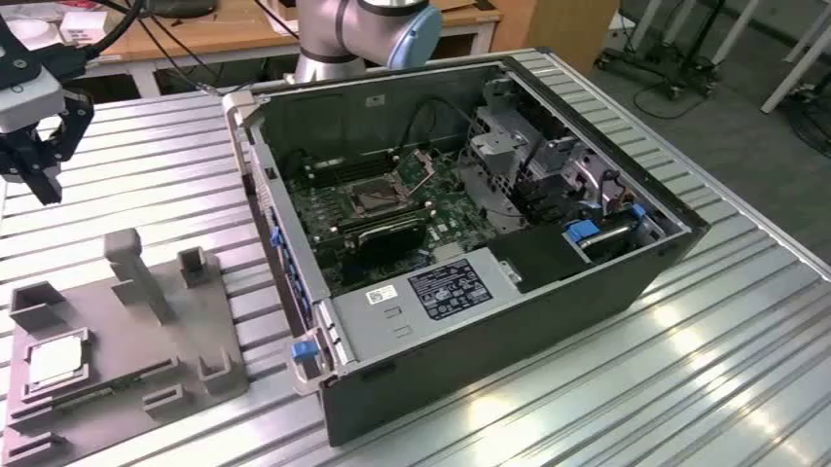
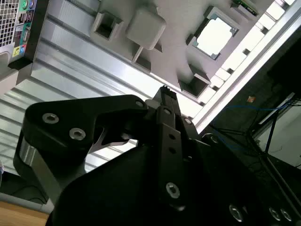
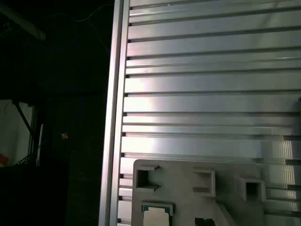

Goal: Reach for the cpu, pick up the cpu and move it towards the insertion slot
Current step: 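Reach for the cpu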

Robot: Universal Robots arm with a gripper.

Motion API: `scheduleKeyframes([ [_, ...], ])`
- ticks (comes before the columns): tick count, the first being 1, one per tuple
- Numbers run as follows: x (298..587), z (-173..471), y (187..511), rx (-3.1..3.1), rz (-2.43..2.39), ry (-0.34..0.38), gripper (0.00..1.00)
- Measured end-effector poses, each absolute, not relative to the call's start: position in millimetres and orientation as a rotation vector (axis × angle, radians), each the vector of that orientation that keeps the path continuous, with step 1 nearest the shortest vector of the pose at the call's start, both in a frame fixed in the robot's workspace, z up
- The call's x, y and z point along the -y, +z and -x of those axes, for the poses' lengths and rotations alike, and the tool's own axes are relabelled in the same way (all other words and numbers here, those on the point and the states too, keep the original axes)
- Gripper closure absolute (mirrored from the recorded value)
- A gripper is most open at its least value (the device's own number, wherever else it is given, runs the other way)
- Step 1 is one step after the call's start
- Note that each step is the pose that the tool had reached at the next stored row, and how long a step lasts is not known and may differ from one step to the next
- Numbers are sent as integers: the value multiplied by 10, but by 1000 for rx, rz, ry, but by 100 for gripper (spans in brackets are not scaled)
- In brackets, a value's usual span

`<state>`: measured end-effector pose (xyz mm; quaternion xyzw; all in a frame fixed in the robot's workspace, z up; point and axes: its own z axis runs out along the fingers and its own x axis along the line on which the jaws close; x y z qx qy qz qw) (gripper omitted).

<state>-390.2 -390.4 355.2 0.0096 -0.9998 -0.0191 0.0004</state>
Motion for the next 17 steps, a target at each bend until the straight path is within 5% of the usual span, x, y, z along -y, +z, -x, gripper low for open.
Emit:
scheduleKeyframes([
  [17,3904,3956,3552,3140,-30,-60,89],
])
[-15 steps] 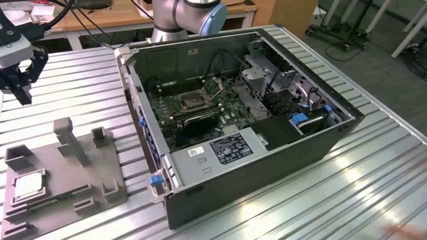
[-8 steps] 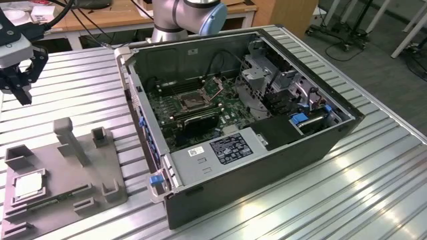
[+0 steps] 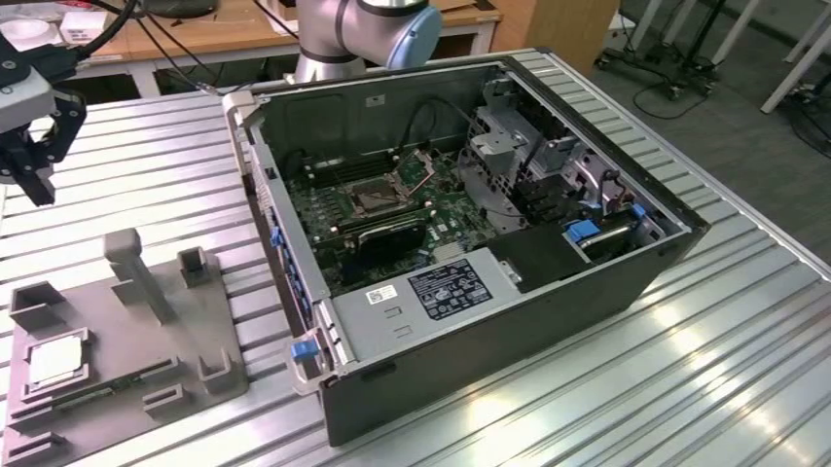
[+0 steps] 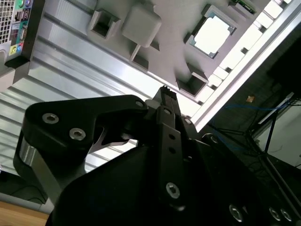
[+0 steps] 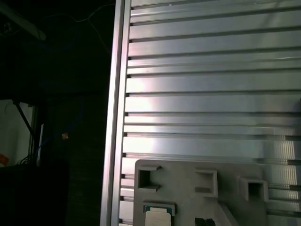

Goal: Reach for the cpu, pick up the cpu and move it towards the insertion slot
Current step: 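Reach for the cpu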

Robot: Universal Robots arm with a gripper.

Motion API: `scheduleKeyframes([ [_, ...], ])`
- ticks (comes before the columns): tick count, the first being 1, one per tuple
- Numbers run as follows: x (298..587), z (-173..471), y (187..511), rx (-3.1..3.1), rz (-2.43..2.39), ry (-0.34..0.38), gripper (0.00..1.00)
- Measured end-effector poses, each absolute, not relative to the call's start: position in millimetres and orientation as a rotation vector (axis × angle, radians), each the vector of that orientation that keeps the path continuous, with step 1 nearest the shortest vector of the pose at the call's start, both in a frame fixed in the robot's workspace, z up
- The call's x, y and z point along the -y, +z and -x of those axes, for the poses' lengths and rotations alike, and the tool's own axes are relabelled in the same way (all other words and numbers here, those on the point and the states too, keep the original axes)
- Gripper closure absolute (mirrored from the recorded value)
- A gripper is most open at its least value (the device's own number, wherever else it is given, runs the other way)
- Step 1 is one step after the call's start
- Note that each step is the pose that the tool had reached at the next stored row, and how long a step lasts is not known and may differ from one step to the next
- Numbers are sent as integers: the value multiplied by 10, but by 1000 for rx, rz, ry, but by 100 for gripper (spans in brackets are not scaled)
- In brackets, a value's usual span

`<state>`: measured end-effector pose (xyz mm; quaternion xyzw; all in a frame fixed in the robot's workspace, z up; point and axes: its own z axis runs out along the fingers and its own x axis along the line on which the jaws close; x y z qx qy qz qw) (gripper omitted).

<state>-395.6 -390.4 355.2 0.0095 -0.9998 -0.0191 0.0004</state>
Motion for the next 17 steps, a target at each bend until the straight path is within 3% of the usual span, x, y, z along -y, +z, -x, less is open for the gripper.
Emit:
scheduleKeyframes([
  [2,3904,4006,3551,3140,-30,-60,89],
  [4,3912,4116,3549,3141,-30,-60,76],
  [11,3932,4194,3545,3141,-30,-60,75],
  [12,3932,4194,3545,3141,-30,-60,68],
  [17,3932,4194,3545,3141,-30,-60,67],
])
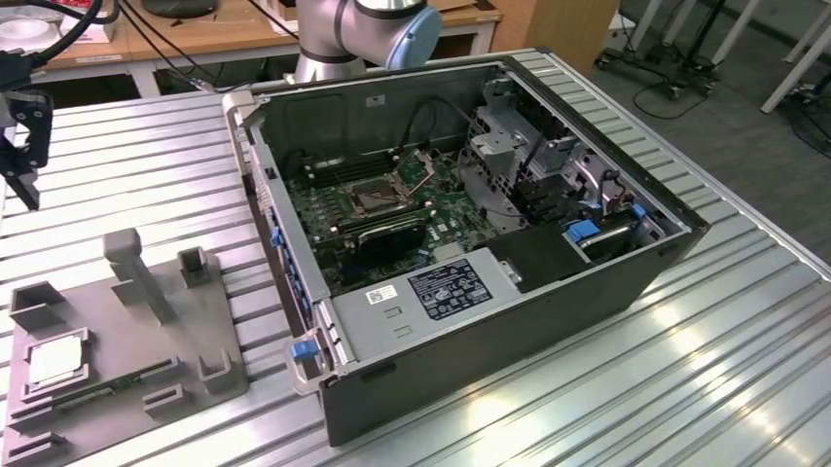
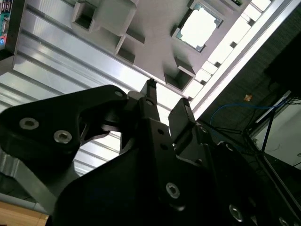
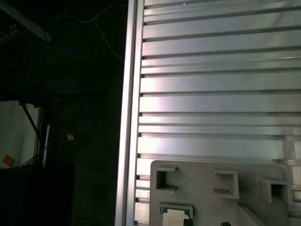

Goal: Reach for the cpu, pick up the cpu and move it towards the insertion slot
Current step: 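Reach for the cpu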

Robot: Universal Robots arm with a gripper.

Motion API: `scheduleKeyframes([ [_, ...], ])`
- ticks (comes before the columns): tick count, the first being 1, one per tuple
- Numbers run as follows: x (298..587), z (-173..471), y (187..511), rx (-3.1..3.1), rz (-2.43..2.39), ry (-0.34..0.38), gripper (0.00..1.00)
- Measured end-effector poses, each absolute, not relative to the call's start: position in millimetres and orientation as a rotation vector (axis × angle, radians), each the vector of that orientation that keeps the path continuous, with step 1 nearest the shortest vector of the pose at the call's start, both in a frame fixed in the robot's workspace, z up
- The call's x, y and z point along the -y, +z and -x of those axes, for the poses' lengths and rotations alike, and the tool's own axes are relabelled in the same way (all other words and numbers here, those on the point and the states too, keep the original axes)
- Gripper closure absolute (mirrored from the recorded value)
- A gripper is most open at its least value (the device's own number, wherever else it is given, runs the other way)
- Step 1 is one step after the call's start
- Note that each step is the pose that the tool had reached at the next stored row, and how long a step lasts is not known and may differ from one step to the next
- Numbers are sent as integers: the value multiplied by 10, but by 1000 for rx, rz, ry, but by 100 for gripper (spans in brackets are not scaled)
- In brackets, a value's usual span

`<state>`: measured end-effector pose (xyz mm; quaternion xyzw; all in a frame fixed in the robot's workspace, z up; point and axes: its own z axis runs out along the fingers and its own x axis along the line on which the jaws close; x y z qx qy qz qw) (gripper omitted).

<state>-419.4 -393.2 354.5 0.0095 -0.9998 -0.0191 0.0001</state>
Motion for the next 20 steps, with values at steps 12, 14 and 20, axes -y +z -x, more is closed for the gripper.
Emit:
scheduleKeyframes([
  [12,3934,4199,3523,3141,-30,-60,47],
  [14,3937,4204,3496,3141,-30,-60,47],
  [20,3944,4216,3392,3141,-30,-60,47],
])
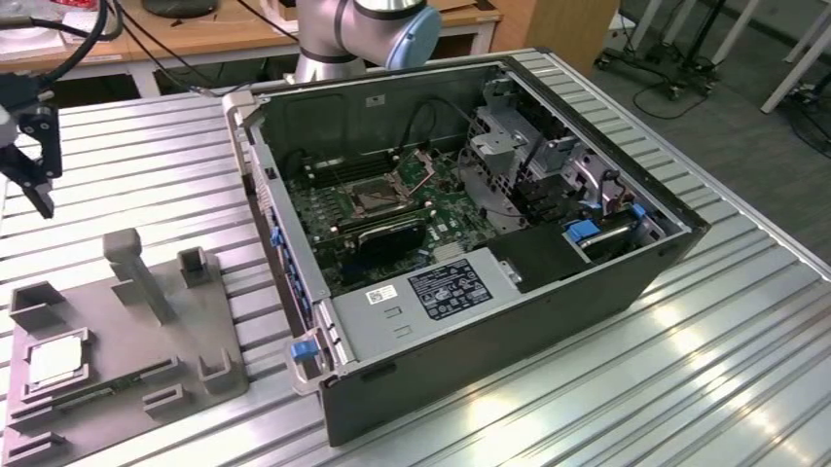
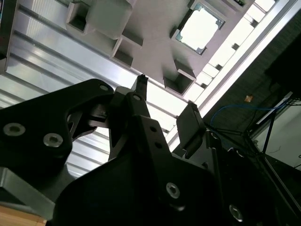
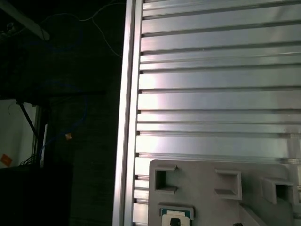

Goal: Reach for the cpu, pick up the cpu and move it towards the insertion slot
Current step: 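Reach for the cpu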

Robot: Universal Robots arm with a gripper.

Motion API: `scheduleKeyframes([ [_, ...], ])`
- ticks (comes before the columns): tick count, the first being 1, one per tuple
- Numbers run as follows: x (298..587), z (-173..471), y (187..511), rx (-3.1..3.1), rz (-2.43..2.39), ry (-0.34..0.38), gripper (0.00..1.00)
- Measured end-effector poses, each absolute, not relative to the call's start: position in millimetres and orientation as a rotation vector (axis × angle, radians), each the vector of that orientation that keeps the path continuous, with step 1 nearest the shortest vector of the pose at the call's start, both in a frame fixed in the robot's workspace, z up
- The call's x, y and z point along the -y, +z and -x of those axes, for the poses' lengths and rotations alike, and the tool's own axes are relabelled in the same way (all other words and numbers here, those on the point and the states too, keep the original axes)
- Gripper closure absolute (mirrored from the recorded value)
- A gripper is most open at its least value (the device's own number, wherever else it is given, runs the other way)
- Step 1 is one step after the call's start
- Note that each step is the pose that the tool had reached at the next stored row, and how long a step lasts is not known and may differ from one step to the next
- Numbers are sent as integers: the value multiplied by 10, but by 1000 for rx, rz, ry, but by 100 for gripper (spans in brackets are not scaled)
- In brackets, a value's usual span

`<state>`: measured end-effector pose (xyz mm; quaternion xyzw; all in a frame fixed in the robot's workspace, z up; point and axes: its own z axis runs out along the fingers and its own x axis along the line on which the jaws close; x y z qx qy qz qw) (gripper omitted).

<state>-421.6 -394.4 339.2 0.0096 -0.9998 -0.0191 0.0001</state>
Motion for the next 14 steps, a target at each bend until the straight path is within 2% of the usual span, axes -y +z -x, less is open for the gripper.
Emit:
scheduleKeyframes([
  [14,3988,4242,3208,3143,-31,-60,47],
])
